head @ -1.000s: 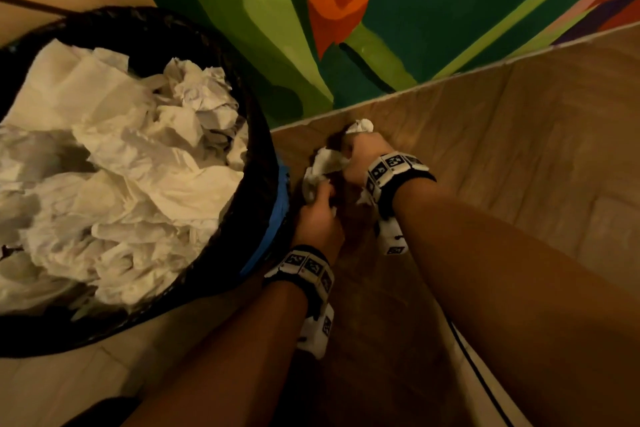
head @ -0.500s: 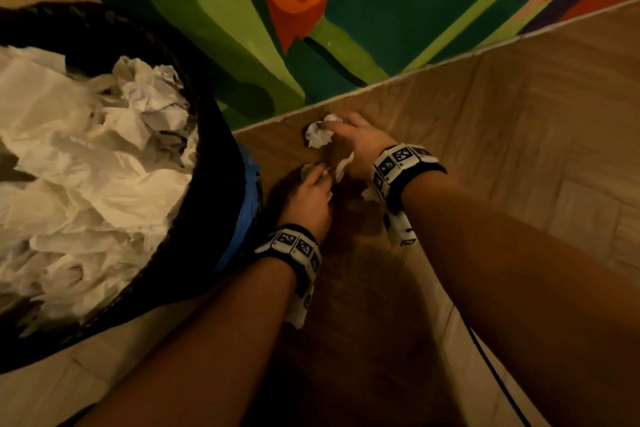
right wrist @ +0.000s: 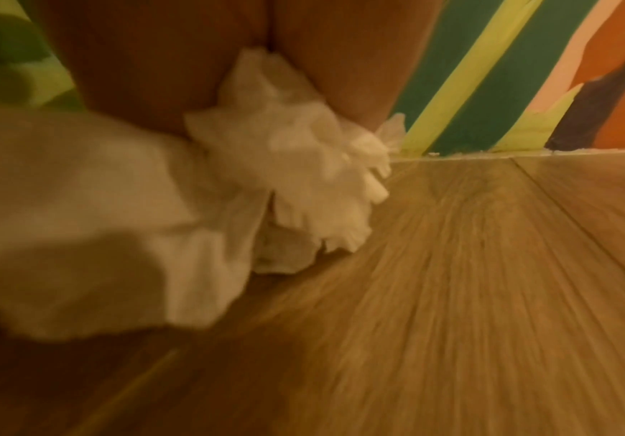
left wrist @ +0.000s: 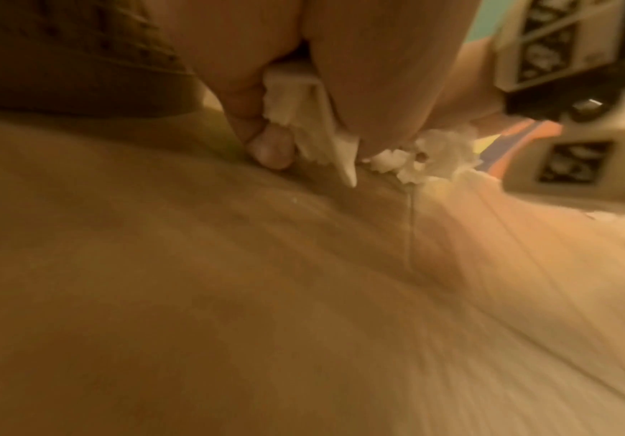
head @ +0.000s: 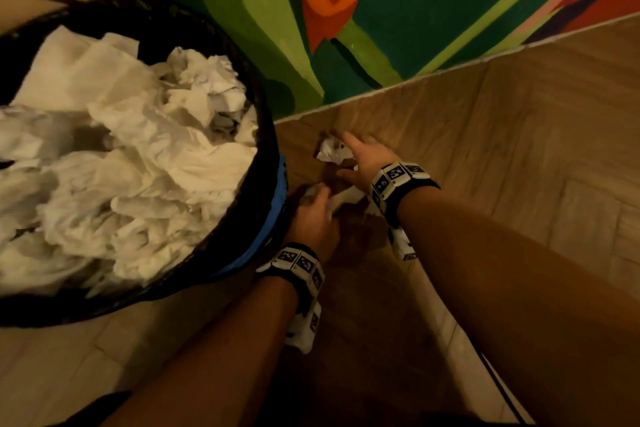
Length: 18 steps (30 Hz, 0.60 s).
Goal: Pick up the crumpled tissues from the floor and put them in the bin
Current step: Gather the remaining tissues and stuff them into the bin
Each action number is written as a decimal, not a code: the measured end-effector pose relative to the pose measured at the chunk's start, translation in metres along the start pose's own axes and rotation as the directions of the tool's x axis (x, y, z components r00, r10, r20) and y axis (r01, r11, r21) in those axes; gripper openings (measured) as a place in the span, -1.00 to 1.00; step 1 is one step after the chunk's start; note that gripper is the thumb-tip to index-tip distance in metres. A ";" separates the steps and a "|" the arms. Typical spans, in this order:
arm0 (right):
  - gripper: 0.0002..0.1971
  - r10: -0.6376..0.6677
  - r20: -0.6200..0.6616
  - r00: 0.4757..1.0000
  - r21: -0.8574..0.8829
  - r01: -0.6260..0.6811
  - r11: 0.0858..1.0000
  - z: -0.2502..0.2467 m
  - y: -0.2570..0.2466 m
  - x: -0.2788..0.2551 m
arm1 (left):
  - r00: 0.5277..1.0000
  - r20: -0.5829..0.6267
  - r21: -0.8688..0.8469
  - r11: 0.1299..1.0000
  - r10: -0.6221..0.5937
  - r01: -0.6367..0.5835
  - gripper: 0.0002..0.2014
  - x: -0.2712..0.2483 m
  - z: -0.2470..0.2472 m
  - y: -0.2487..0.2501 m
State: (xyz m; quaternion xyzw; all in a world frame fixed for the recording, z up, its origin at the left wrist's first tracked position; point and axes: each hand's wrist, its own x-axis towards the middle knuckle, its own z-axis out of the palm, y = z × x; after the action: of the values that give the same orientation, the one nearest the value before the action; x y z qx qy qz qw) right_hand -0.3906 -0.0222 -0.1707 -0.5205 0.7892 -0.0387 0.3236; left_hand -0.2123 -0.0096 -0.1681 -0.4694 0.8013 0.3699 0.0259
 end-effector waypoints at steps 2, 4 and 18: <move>-0.46 0.042 0.027 0.999 -0.040 -0.041 0.998 0.005 -0.006 -0.006 | 1.000 -0.008 -0.019 1.000 0.016 -0.016 -0.68 -0.010 0.003 -0.005; -0.63 0.143 0.068 0.987 -0.035 -0.141 0.989 0.007 -0.006 -0.019 | 1.000 0.003 -0.138 0.990 0.007 -0.007 -0.75 -0.021 0.004 -0.010; -0.81 0.333 -0.026 0.943 0.164 -0.325 0.932 -0.035 0.004 -0.141 | 0.934 0.356 0.287 0.955 -0.036 -0.072 -0.68 -0.068 -0.019 -0.001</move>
State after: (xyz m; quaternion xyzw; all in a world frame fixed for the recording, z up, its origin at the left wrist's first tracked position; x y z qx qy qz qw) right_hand -0.3773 0.0892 -0.0785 -0.3528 0.8680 -0.0599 0.3442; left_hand -0.1680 0.0286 -0.1281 -0.3776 0.8338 0.3253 0.2376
